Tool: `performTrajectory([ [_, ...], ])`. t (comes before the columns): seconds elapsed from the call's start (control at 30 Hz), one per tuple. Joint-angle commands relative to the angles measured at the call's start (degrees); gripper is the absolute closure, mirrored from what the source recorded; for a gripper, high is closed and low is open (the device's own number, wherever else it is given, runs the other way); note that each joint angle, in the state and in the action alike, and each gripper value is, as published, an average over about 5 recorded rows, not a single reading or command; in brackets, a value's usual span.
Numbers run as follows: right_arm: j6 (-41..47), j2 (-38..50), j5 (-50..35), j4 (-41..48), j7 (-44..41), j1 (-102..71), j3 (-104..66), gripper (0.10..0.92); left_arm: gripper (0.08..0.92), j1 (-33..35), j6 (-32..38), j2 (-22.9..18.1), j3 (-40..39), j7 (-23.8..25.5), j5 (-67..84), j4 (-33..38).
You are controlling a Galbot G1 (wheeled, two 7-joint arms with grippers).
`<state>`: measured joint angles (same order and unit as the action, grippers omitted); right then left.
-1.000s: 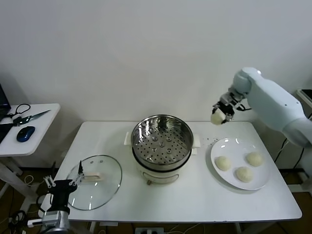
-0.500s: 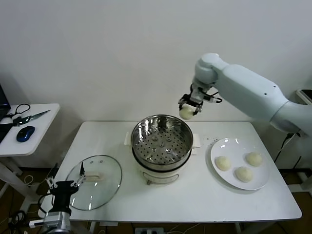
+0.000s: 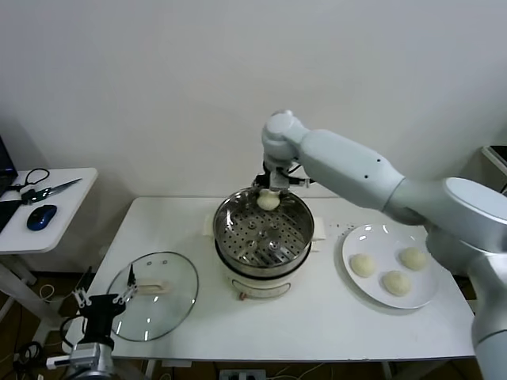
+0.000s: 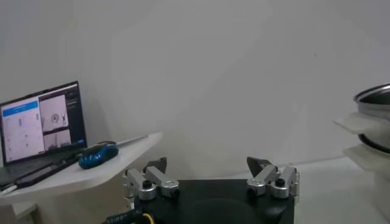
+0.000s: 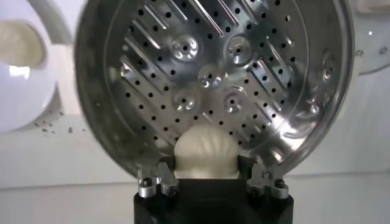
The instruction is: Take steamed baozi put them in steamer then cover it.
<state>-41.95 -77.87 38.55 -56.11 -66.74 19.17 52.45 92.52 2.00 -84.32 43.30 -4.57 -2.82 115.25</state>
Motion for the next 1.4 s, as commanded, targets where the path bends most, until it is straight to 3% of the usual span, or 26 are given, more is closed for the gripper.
performTrajectory([
  [0.03,-2.6,-4.3,8.5,5.3,2.1,-4.2,-1.8,0.347,0.177,-0.4,-0.4,0.2,0.0,0.0,0.3,-0.2],
  [0.3,-3.0,-7.0,9.8,9.1,2.6,-6.3,-2.5,0.338,0.177,-0.6,-0.7,0.2,0.0,0.2,0.1,0.2],
  [0.53,-2.9,-7.0,8.7,8.4,2.2,-6.0,-2.6,0.223,0.177,-0.5,-0.7,0.3,0.2,0.2,0.0,0.4],
  [0.73,-2.4,-2.9,2.8,2.0,-0.7,-2.5,-1.2,0.203,0.177,-0.7,-0.9,0.2,-0.2,0.1,-0.4,0.7],
  [0.97,1.2,8.0,-9.3,-8.3,-2.4,5.4,0.2,0.203,0.177,-0.7,-1.0,0.6,-0.5,0.1,-0.8,0.7],
  [1.1,11.3,17.8,-19.6,-12.9,4.2,12.4,6.1,0.203,0.177,-0.4,-1.1,1.1,-0.4,0.1,-0.7,1.2],
  [1.2,26.5,25.5,-34.0,-17.1,9.1,18.9,15.6,0.203,0.177,-0.2,-1.1,1.3,-0.3,0.0,-0.6,1.7],
  [1.4,50.9,35.2,-55.7,-17.2,5.6,20.0,21.3,0.203,0.177,-0.2,-1.6,1.1,-1.4,-0.1,-0.8,2.7],
])
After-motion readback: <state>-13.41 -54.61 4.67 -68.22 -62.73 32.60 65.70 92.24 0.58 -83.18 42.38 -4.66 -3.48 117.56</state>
